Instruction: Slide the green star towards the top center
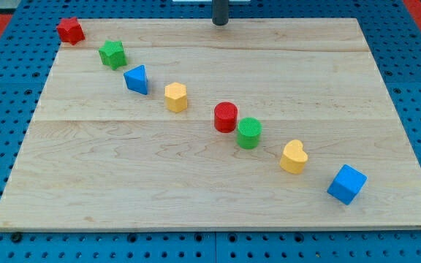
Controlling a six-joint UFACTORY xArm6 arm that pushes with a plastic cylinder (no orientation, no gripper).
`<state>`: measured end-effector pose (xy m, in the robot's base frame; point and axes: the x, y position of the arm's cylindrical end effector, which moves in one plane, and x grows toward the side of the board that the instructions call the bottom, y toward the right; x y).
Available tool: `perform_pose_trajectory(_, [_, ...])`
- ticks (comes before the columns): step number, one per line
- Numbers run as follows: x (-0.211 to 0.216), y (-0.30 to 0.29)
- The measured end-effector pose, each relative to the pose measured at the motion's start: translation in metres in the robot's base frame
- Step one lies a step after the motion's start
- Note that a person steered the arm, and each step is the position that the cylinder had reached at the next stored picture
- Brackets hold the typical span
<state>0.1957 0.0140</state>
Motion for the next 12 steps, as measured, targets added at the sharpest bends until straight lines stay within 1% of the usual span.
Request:
perform_pose_trajectory(1, [0.0, -0.063])
perform_pose_trajectory(2, [0.009, -0.14])
perform_pose_trajectory(3, [0.046, -0.17])
perform_pose_trajectory(4, [0.052, -0.205])
perform_pose_trajectory(5, [0.085, -0.226])
perform_pose_trajectory(6, [0.09, -0.238])
perform_pose_trajectory(7, [0.098, -0.17])
perform_pose_trajectory(8, [0.098, -0.063])
perform_pose_trajectory(9, [0.088, -0.071])
perform_pose_trajectory(10, [0.114, -0.111])
perform_pose_trajectory(11, [0.142, -0.087])
perform_pose_trajectory(12, [0.142, -0.002])
